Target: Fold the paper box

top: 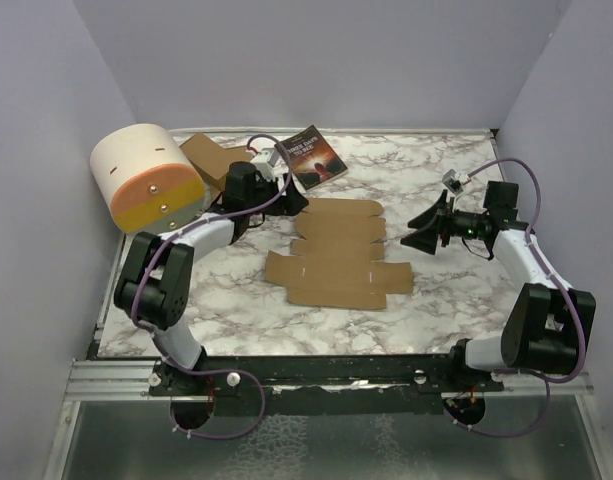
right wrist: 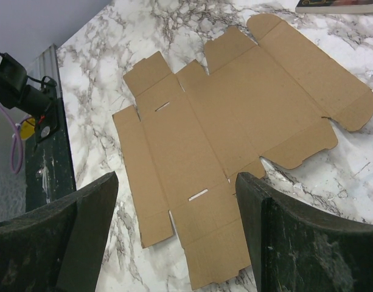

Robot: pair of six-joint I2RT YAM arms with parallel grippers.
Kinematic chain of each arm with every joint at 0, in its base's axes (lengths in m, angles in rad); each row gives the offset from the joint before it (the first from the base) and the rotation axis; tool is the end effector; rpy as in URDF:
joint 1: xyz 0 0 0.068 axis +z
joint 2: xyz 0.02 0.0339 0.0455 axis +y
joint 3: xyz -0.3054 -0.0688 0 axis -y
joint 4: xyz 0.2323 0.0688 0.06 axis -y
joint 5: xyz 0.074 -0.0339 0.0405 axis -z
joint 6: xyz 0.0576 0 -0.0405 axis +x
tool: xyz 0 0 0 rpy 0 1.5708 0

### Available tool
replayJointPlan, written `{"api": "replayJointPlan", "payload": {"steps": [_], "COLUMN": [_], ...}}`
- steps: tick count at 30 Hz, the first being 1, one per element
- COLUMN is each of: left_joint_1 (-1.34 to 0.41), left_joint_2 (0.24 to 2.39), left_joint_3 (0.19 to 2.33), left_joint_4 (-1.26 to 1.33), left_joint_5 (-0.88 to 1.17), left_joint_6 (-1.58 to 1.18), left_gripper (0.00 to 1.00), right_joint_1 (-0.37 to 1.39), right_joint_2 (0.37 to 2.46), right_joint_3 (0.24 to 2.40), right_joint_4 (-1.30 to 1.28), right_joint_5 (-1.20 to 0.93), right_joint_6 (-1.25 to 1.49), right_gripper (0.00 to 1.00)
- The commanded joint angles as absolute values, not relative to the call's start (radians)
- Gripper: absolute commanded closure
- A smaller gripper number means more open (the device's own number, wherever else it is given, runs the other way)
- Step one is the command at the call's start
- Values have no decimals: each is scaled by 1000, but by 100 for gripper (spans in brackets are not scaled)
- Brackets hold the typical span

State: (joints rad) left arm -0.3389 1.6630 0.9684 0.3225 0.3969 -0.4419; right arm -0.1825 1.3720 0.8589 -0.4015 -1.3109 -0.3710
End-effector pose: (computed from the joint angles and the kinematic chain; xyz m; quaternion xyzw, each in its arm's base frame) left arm 0.3542 -0.1485 0.2688 0.0694 0.8142 -0.3610 0.4495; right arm 0.2517 0.0101 0.2808 -0.2662 0.7287 0.4852 0.4034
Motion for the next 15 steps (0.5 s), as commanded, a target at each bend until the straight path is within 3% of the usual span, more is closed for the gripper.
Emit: {"api": "replayJointPlan", "payload": {"steps": [1, 4, 9, 15], "left_joint_1": [-330, -330, -329, -329], "left_joint_2": [1774, 1856, 1994, 2070], "left_joint_3": [1081, 1162, 1276, 1299], "left_joint_4": [183, 106, 2, -25], "left_joint_5": [418, 430, 521, 566], "left_joint_6": [-327, -302, -266, -262], "left_gripper": [21, 22, 32, 38], "right_joint_1": [-183, -183, -183, -183], "right_joint_2": [1359, 1362, 1366, 1367], "right_joint_3": [858, 858, 862, 860], "right_joint_4": [-383, -380, -382, -380], "right_joint_5": [-1320, -1319, -1306, -1298], "right_joint_6": [-374, -374, -374, -371], "right_gripper": [21, 21, 21, 21]}}
